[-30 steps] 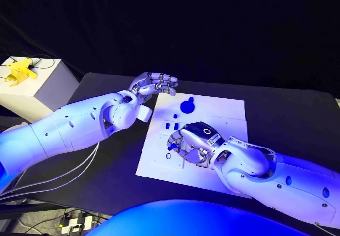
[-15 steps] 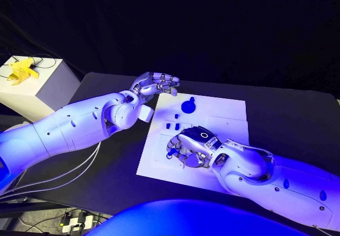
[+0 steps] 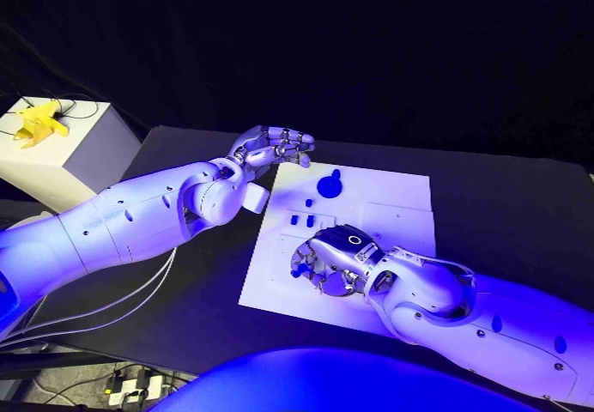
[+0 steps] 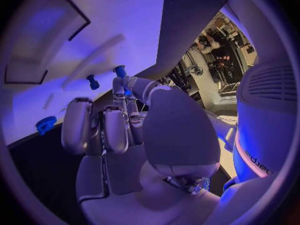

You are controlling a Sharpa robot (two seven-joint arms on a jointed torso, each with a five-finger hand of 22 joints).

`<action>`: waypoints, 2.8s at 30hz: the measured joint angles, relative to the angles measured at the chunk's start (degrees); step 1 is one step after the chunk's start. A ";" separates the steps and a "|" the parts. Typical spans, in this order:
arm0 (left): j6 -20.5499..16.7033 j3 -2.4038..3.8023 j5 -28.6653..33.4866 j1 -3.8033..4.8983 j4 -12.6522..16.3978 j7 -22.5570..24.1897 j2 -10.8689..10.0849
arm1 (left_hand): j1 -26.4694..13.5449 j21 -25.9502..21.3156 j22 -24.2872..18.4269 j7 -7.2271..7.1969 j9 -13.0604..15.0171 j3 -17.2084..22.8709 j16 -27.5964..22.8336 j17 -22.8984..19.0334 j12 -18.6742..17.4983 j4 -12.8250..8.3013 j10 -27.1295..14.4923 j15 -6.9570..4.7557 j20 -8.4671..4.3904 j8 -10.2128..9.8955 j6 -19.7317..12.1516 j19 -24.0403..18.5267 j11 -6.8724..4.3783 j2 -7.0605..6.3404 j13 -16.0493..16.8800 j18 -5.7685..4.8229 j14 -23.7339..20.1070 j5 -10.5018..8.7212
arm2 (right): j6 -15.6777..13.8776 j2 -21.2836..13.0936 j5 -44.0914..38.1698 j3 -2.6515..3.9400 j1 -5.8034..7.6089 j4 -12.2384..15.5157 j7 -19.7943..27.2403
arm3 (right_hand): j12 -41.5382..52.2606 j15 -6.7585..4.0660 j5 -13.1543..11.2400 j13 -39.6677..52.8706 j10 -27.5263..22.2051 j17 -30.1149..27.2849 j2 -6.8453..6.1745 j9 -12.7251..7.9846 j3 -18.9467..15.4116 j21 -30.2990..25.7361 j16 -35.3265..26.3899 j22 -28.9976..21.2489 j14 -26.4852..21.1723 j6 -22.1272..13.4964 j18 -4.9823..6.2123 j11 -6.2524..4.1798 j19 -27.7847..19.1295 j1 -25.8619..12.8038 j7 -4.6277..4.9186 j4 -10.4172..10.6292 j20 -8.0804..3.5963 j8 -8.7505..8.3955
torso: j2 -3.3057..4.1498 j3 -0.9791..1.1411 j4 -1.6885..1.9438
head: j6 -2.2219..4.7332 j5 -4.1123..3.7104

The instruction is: Assemble the parts on the task board

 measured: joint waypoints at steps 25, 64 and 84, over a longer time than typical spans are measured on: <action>0.06 0.00 0.00 0.00 -0.02 -0.03 -0.04 | 0.00 -0.46 -0.19 0.20 0.00 0.00 0.00 0.07 0.00 0.00 -0.42 0.00 0.23 0.32 -0.20 0.24 0.01 0.00 0.00 0.00 0.00 0.00 | 0.82 1.95 -2.19 -0.06 -0.43 -1.64 -1.55 | -2.11 0.00 0.30 0.05 -0.19 -0.40 -1.64 2.89 -1.41 -0.78 0.00 -0.02 0.00 -2.06 -0.22 0.23 0.00 -3.21 1.08 0.40 0.00 0.35 | -0.02 0.02 -0.02 | 0.00 -0.04; 0.21 0.00 -0.01 0.00 -0.10 -0.08 -0.04 | 0.00 -0.45 -0.23 0.19 0.00 0.00 0.00 0.05 0.00 0.00 -0.41 -0.21 0.20 0.32 -0.20 0.21 0.01 0.00 0.00 0.00 -0.20 0.00 | -2.99 0.91 -1.59 -0.33 -0.98 -1.39 -1.00 | 1.07 3.34 -2.23 -2.58 -19.39 -15.71 -1.50 0.91 -22.26 -23.51 -7.77 -4.07 -5.69 -9.30 2.46 3.08 -3.40 0.31 2.10 6.56 2.98 -6.94 | -0.02 0.05 -0.04 | 0.00 -0.68; 0.40 -0.02 -0.01 -0.11 -0.81 -0.05 0.03 | 0.00 -0.45 -0.35 0.19 0.00 0.00 0.22 0.09 0.29 0.00 -0.41 -0.21 0.20 0.32 -0.20 0.21 0.01 0.00 0.06 0.00 -0.20 0.00 | -10.95 -10.96 13.47 1.12 1.98 3.51 3.92 | 10.13 1.41 1.61 -4.38 -8.51 -12.48 2.74 -1.10 -31.97 -15.80 -4.06 -0.60 -2.05 -5.70 2.45 1.57 -0.33 9.53 2.68 14.79 1.36 -6.77 | -0.21 0.05 -0.26 | 0.00 -2.51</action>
